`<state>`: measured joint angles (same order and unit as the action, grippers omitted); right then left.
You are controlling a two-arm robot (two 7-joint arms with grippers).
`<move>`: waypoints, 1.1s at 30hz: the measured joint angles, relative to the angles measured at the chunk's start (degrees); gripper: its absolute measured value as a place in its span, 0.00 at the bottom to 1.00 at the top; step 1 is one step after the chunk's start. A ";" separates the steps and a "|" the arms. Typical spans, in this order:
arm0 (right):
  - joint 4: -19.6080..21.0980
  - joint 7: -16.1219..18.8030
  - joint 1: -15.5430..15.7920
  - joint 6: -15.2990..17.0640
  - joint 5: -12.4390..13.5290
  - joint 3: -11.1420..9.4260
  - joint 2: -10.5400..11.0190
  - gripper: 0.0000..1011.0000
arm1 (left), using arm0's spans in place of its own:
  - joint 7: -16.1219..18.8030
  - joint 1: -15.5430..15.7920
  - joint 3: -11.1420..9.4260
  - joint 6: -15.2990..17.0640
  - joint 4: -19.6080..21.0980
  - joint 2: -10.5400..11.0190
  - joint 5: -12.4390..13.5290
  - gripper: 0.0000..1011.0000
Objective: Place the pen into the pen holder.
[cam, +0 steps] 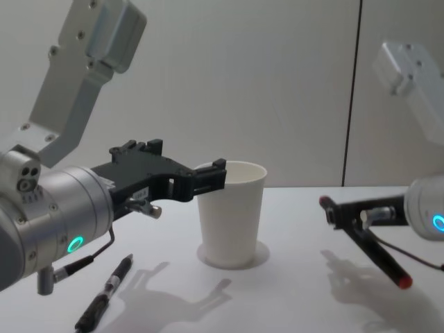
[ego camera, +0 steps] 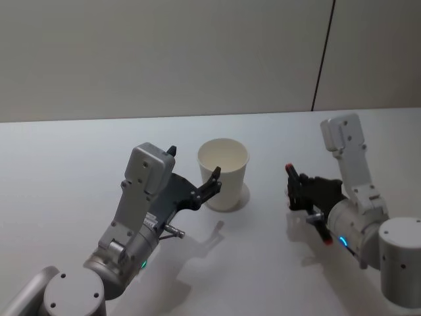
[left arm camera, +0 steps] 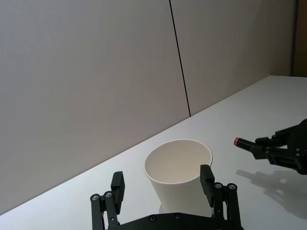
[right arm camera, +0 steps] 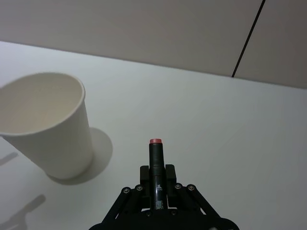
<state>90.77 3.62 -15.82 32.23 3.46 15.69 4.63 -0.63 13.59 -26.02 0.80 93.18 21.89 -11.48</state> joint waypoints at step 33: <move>0.95 8.76 -0.50 -29.63 -3.95 0.01 1.77 0.17 | 0.01 0.00 0.00 0.00 0.00 0.00 0.00 0.99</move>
<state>91.72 12.38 -16.33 2.60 -0.49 15.70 6.40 -0.62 13.59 -26.03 0.80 93.18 21.89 -11.48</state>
